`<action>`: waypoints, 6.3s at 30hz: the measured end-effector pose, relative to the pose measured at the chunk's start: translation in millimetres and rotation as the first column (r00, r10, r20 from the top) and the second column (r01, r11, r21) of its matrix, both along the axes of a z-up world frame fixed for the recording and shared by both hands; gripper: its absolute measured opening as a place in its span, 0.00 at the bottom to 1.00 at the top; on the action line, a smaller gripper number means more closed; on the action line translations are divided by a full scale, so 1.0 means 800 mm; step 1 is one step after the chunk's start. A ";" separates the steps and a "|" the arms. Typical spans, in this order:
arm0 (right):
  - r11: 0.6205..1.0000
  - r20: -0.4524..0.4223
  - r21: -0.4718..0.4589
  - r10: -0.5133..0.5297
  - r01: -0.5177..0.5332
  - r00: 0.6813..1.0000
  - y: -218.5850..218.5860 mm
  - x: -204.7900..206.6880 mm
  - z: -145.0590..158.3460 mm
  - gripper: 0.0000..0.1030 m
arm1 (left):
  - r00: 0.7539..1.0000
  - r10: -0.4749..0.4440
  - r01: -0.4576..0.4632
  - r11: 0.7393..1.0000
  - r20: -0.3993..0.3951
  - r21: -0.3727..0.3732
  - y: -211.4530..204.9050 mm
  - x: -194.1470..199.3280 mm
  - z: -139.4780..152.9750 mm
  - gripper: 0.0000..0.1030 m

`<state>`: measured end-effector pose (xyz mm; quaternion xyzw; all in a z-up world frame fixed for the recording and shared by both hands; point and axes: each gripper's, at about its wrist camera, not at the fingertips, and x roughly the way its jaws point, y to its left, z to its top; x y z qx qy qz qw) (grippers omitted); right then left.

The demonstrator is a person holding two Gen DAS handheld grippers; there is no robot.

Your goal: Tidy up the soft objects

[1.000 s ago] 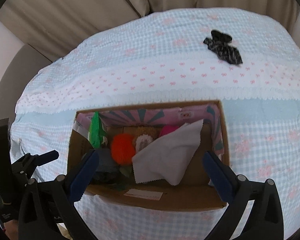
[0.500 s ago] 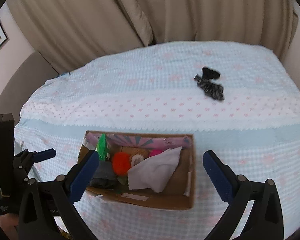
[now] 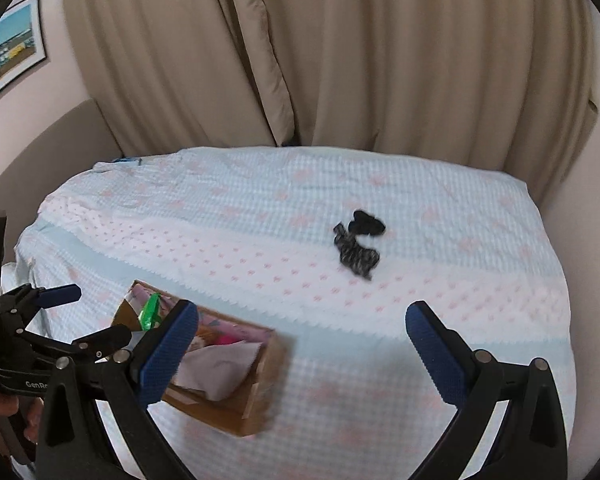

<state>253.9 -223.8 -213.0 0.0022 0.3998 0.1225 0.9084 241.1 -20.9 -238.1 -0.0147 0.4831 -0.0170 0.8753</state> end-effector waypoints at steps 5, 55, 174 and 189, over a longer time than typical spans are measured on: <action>0.997 0.025 0.025 0.071 -0.071 0.997 -0.071 0.045 -0.006 1.00 | 0.996 0.084 -0.084 0.996 0.016 -0.001 -0.077 0.026 -0.018 1.00; 0.870 -0.088 -0.137 0.465 -0.473 0.881 -0.081 0.451 -0.351 0.21 | 0.986 0.166 -0.167 0.985 -0.007 -0.054 -0.189 0.386 -0.338 0.38; 0.984 -0.012 0.076 -0.158 0.159 0.987 0.096 -0.132 0.106 1.00 | 0.964 -0.095 0.097 0.995 0.248 0.007 0.140 -0.134 0.143 1.00; 0.973 0.328 0.023 -0.225 0.230 0.918 0.062 -0.242 0.247 1.00 | 0.844 -0.052 0.068 0.998 0.533 -0.010 0.096 -0.229 0.268 1.00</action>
